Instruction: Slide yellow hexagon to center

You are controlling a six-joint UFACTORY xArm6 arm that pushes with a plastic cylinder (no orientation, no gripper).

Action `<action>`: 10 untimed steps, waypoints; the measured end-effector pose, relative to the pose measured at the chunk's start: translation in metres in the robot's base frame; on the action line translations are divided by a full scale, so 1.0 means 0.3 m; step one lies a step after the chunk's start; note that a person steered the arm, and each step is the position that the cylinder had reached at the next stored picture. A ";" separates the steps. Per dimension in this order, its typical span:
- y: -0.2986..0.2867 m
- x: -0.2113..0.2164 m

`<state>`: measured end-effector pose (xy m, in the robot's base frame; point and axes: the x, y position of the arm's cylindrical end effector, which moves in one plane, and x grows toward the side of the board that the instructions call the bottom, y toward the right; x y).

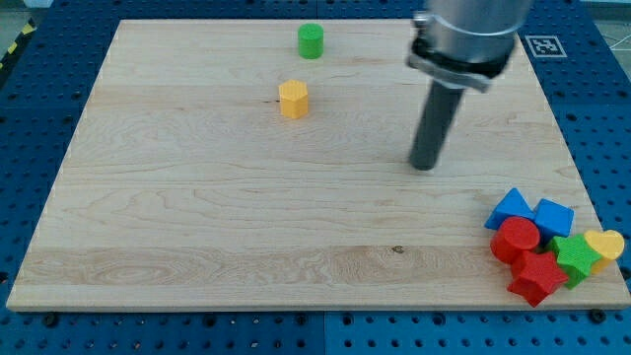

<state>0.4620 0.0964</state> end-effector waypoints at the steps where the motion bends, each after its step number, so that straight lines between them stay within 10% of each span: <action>1: -0.234 -0.020; 4: -0.597 -0.392; 10: -0.303 -0.213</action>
<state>0.3980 0.0054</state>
